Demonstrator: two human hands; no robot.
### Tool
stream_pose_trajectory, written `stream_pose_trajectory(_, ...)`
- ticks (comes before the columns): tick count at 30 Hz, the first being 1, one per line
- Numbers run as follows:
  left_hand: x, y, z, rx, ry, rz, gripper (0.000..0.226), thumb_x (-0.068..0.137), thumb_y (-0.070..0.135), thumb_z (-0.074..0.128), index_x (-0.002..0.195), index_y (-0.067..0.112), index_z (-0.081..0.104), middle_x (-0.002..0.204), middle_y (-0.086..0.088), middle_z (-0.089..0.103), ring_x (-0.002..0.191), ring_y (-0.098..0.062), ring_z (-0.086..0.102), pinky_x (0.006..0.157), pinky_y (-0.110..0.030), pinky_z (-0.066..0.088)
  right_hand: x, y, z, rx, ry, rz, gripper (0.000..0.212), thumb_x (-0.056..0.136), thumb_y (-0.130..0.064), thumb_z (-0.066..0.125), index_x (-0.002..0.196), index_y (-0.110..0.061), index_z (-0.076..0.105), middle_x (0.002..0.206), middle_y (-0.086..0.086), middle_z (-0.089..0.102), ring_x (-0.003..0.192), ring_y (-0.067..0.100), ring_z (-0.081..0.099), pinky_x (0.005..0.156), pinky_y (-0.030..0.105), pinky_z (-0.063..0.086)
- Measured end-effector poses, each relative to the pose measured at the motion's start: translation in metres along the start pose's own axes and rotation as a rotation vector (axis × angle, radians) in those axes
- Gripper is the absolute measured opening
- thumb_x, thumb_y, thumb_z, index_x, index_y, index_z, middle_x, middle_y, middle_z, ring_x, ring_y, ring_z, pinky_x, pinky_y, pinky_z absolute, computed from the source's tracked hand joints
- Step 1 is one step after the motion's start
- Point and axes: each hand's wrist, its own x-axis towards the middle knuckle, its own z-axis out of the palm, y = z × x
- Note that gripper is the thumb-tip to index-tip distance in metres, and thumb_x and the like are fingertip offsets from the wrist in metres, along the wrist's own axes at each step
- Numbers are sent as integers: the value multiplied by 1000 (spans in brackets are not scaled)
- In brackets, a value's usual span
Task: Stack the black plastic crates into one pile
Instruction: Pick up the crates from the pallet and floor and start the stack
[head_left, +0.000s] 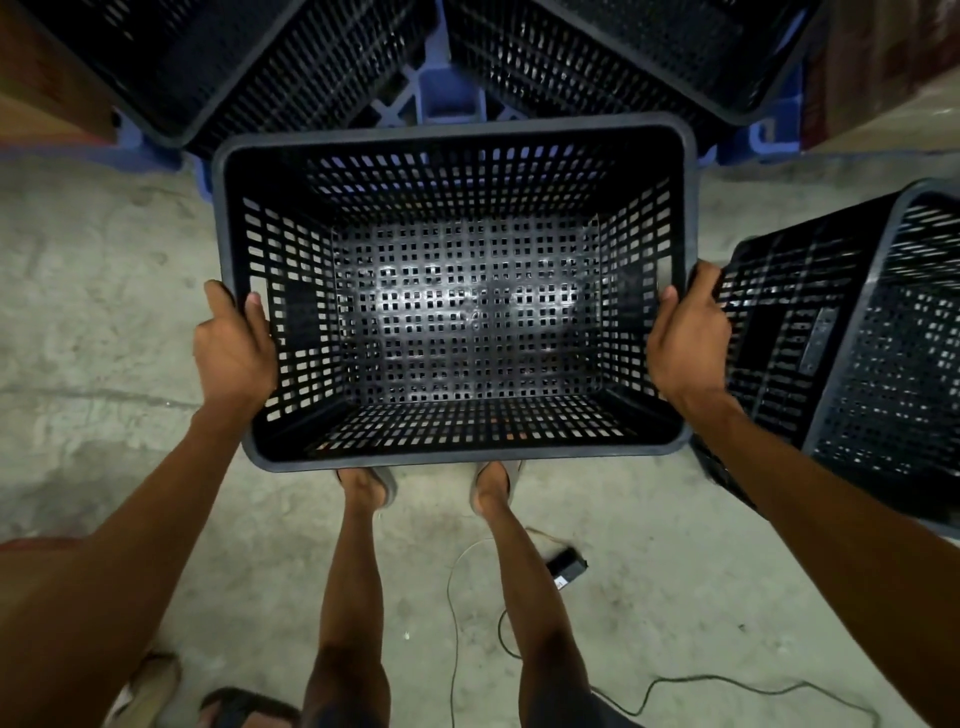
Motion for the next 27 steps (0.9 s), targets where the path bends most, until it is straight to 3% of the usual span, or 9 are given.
stream_pose_trajectory(3, -1, -2, -1, 9, -31, 34, 40, 100, 41, 26, 119, 7, 34, 99, -27, 64, 79, -49, 63, 67, -54, 53, 0, -2, -6, -69, -67, -19, 38, 101, -24, 37, 135, -6, 31, 117, 22, 60, 91, 40, 63, 66, 36, 48)
stream_pose_trajectory(5, -1, -4, 0, 16, -13, 108, 51, 101, 39, 30, 142, 11, 25, 135, -21, 50, 111, -45, 58, 87, -55, 51, 1, -5, -10, -230, -83, -37, 60, 99, -30, 39, 151, -9, 17, 150, 21, 37, 126, 41, 49, 93, 50, 49)
stream_pose_trajectory(7, -4, -8, 0, 73, 27, 216, 72, 100, 42, 33, 155, 7, 4, 161, -18, 18, 145, -34, 29, 113, -50, 31, 0, -5, -15, -371, -71, -105, 75, 100, -37, 39, 158, -10, 0, 164, 22, 6, 149, 37, 23, 110, 51, 35)
stream_pose_trajectory(8, -8, -10, -2, 107, 29, 239, 76, 100, 44, 34, 157, 9, -2, 164, -16, 4, 152, -30, 13, 119, -47, 20, 0, -4, -17, -405, -77, -170, 77, 100, -36, 40, 158, -8, -3, 164, 24, -2, 152, 36, 13, 114, 49, 31)
stream_pose_trajectory(10, -17, -14, -3, 151, 5, 283, 78, 98, 44, 35, 157, 11, -6, 165, -12, -10, 154, -26, -3, 123, -44, 8, 2, 0, -19, -402, -94, -281, 75, 100, -24, 42, 157, -3, -2, 162, 28, -6, 154, 37, 1, 120, 48, 25)
stream_pose_trajectory(15, -17, -18, 4, 188, 0, 334, 71, 101, 36, 31, 157, 10, -4, 165, -11, -10, 154, -26, -6, 125, -46, 5, 8, 4, -9, -348, -105, -354, 68, 99, -12, 41, 153, 10, 6, 161, 33, -1, 152, 43, -4, 125, 49, 10)
stream_pose_trajectory(20, -10, -26, 9, 240, -3, 382, 68, 100, 32, 26, 157, 9, -2, 166, -10, -9, 154, -29, -5, 125, -46, 6, 15, 17, -6, -351, -181, -421, 78, 100, -34, 42, 156, 2, 2, 164, 24, -7, 153, 40, -6, 123, 51, 18)
stream_pose_trajectory(27, -12, -6, -22, 363, -215, 393, 80, 93, 35, 40, 157, 11, 0, 165, -15, -12, 153, -34, -10, 123, -53, 2, 16, -9, -33, -504, -382, -331, 92, 96, -53, 41, 156, 0, -5, 163, 22, -17, 151, 44, -10, 123, 53, 13)
